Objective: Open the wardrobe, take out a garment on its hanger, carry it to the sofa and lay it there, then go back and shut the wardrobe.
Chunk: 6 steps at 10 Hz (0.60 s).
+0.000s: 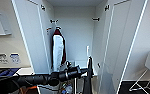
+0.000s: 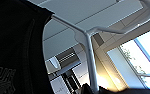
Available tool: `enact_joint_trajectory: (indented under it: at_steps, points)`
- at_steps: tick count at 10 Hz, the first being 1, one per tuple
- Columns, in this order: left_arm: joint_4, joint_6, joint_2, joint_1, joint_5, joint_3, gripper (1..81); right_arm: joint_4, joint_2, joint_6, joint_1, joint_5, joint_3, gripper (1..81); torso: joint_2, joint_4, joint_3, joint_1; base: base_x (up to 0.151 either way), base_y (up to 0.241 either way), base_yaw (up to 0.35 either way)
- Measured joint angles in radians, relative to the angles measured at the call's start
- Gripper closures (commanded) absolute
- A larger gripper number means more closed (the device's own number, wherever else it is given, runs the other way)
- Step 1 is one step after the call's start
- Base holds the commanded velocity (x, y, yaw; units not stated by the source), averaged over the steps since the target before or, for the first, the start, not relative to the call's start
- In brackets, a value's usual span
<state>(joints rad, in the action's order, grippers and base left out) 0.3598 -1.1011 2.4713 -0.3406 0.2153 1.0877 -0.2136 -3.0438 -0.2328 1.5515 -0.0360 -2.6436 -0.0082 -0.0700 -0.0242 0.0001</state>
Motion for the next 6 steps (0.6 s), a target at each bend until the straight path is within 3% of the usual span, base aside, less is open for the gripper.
enact_joint_trajectory:
  at_steps: [2,6]
  points:
    - [0.000,-0.001,0.000,-0.005,0.002,0.000,81.1,0.000,0.000,0.000,0.000,0.000,0.000,1.0,0.000,0.000,0.000,0.000,0.000,0.000,0.000]
    - [0.000,-0.001,0.000,-0.016,0.002,0.003,81.1,0.000,0.005,0.000,0.000,0.000,0.000,1.0,0.000,0.000,0.000,0.000,0.000,0.000,-0.174]
